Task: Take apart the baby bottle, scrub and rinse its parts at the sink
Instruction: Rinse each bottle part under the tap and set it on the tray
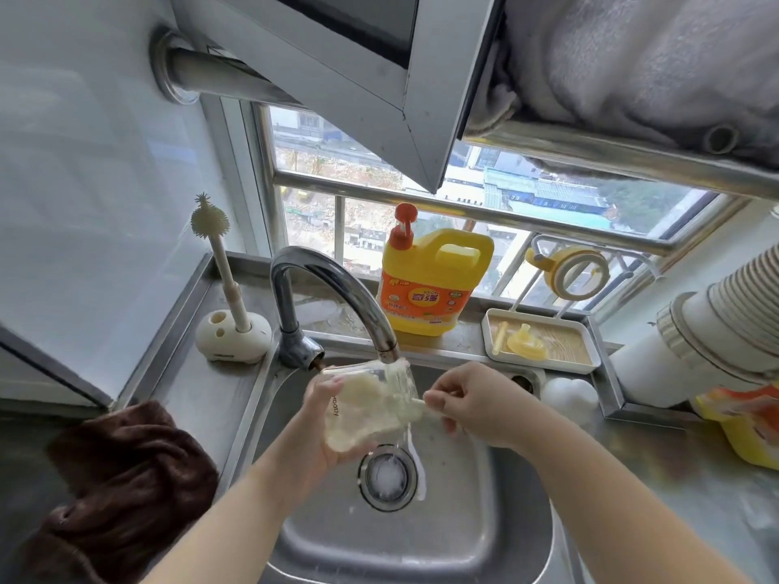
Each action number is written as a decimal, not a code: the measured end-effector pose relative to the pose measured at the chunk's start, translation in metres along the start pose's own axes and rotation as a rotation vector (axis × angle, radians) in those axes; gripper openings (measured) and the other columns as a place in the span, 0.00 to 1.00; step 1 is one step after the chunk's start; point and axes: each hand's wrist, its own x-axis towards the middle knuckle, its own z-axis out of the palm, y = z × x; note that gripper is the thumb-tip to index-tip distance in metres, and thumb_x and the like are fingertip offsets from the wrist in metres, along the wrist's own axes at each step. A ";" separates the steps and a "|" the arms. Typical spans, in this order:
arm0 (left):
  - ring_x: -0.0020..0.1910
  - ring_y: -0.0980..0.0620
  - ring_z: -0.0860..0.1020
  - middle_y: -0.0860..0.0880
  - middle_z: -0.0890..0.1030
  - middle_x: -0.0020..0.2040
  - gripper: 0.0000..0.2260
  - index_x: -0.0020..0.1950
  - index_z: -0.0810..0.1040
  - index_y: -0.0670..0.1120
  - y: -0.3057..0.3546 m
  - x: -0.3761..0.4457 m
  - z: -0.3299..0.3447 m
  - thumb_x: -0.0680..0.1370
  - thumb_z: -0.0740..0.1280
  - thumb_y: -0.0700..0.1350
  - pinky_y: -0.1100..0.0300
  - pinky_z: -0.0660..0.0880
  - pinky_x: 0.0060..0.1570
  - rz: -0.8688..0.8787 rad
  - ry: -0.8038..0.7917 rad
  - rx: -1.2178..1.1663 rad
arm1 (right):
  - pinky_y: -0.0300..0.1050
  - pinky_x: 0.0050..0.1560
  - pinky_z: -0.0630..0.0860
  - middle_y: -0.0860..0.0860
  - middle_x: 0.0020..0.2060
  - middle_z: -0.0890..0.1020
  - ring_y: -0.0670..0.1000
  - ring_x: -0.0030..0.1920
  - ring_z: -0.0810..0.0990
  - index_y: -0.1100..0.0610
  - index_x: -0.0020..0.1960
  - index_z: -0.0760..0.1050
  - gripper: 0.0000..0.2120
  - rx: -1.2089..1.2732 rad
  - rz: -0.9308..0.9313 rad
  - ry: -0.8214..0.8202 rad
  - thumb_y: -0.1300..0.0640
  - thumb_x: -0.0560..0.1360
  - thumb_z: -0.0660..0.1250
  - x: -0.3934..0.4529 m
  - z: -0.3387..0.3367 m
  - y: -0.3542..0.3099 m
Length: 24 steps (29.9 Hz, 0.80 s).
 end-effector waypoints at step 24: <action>0.40 0.42 0.79 0.41 0.73 0.62 0.20 0.58 0.73 0.58 -0.003 -0.013 -0.010 0.67 0.70 0.54 0.55 0.80 0.28 -0.145 -0.166 0.066 | 0.43 0.49 0.74 0.46 0.46 0.82 0.50 0.47 0.79 0.47 0.53 0.78 0.11 -0.537 -0.155 0.286 0.45 0.78 0.59 -0.009 0.006 0.003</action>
